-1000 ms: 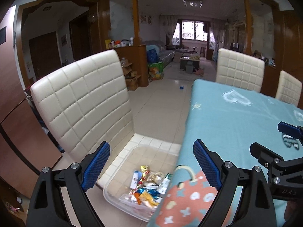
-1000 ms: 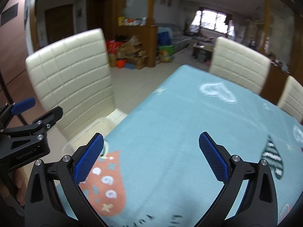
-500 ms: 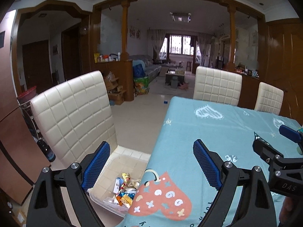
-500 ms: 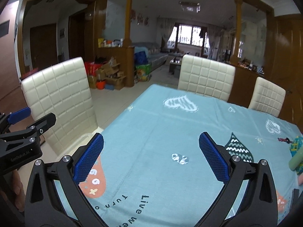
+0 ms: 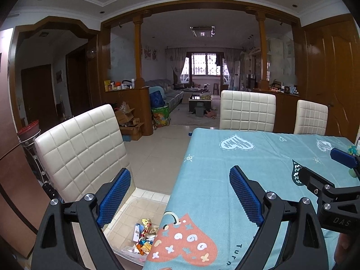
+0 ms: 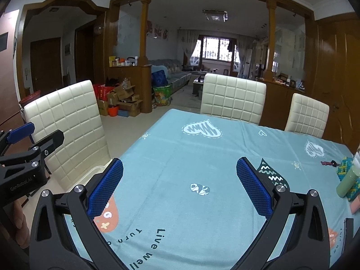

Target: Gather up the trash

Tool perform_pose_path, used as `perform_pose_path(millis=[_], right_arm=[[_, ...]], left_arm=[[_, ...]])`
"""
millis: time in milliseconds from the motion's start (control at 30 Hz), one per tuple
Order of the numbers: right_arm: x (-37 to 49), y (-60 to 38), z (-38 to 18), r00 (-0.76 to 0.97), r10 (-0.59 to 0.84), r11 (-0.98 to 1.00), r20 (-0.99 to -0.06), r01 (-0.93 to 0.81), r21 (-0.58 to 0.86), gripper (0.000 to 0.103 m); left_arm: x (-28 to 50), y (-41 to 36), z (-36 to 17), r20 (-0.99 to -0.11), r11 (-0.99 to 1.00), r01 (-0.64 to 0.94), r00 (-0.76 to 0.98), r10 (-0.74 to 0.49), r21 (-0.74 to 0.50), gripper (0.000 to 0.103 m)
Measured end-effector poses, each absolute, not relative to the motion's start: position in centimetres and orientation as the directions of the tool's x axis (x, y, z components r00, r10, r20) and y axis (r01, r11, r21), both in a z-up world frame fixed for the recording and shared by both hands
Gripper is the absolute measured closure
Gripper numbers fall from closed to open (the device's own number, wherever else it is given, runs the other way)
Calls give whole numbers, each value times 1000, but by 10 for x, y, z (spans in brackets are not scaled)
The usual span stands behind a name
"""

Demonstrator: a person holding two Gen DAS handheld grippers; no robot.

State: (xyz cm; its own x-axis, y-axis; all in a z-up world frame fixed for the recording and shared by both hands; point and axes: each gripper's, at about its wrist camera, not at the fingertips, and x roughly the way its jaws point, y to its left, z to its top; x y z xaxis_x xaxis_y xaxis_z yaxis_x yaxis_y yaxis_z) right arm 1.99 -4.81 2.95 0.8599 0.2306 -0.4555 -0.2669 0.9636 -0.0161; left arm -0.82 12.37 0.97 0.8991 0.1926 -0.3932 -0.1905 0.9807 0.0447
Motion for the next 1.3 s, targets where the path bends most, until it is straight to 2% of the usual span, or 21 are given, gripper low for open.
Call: perform_pose_path(millis=[300, 1300], right_arm=[[25, -57, 27, 833, 271, 957, -482, -286, 45, 4], [25, -55, 21, 836, 256, 961, -485, -276, 31, 4]], left_arm=[[-7, 119, 6, -394, 983, -172, 901, 181, 58, 16], [-4, 123, -2, -417, 982, -184, 891, 181, 34, 16]])
